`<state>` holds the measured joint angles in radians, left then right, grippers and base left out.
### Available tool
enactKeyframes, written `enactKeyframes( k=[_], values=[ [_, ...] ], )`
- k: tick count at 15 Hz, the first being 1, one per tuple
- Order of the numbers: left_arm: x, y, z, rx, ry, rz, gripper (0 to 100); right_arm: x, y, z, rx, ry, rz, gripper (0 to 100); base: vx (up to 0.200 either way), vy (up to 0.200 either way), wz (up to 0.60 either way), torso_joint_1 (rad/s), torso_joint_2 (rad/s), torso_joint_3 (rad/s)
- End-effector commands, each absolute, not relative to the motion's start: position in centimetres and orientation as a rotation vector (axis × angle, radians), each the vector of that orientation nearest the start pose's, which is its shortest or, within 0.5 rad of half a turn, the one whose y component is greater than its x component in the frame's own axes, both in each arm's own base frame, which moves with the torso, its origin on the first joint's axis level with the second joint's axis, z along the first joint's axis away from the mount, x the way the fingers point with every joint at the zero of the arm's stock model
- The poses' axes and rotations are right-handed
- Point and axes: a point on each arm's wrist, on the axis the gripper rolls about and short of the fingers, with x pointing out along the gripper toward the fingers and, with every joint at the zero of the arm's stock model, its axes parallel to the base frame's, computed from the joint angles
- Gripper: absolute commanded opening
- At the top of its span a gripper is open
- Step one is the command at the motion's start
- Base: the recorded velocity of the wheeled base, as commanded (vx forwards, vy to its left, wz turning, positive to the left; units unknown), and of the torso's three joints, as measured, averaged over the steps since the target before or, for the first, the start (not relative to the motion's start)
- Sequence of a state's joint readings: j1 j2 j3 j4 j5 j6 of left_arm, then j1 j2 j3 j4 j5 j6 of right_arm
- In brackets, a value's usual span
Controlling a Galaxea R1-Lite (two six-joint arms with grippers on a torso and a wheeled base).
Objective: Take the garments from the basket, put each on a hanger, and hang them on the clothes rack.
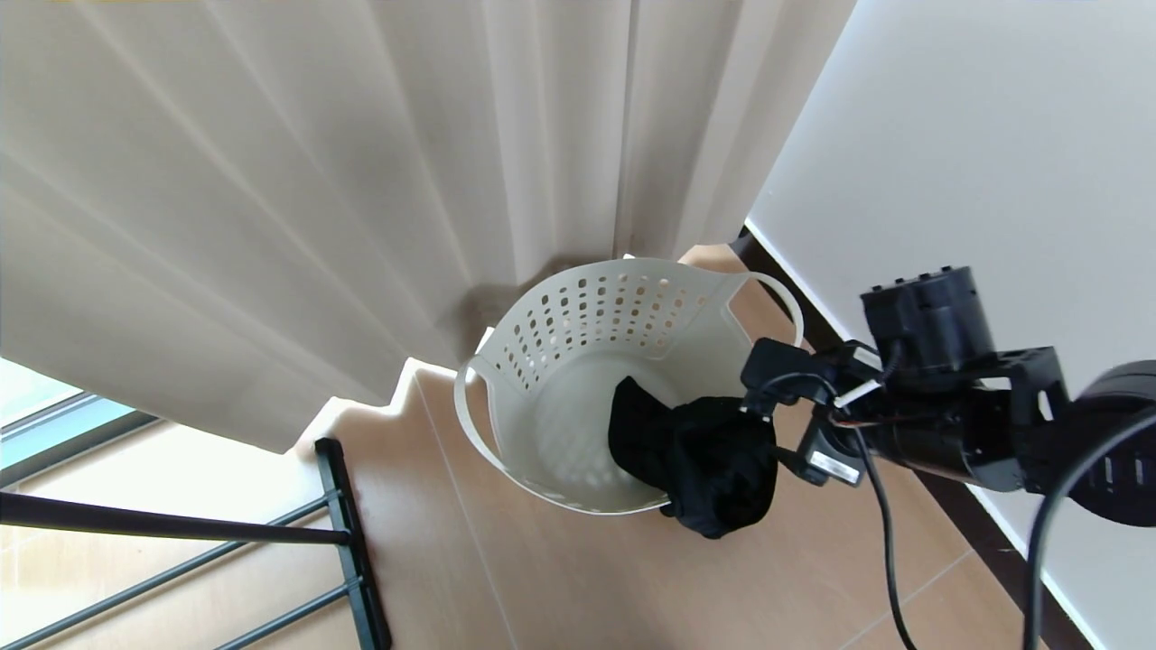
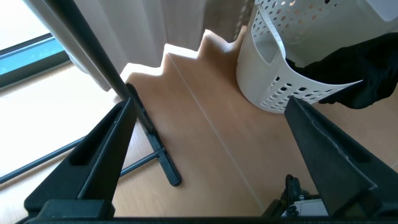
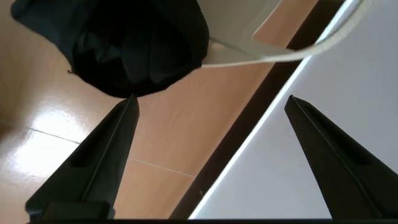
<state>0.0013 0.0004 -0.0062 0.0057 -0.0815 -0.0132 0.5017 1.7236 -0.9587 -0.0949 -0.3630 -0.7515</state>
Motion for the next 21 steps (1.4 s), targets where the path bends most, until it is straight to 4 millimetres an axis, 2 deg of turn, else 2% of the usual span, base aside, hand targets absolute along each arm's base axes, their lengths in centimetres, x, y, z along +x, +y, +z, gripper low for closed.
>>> enactKeyframes(
  k=[1, 5, 13, 21],
  values=[
    [-2.3, -0.2, 7.7, -0.012, 0.000, -0.080, 100, 29.8, 16.6, 15.1, -1.053, 0.570, 0.400, 100, 0.000, 0.000, 0.00, 0.000, 0.00, 0.000],
    [-2.3, -0.2, 7.7, -0.014, 0.001, -0.080, 100, 32.2, 17.9, 13.4, -1.100, 0.610, 0.288, 100, 0.000, 0.000, 0.00, 0.000, 0.00, 0.000],
    [-2.3, -0.2, 7.7, -0.014, 0.001, -0.080, 100, 34.0, 18.9, 10.8, -1.113, 0.648, 0.301, 100, 0.000, 0.000, 0.00, 0.000, 0.00, 0.000],
    [-2.3, -0.2, 7.7, -0.014, 0.001, -0.078, 100, 35.9, 19.6, 9.6, -1.094, 0.655, 0.288, 100, 0.000, 0.000, 0.00, 0.000, 0.00, 0.000]
  ],
)
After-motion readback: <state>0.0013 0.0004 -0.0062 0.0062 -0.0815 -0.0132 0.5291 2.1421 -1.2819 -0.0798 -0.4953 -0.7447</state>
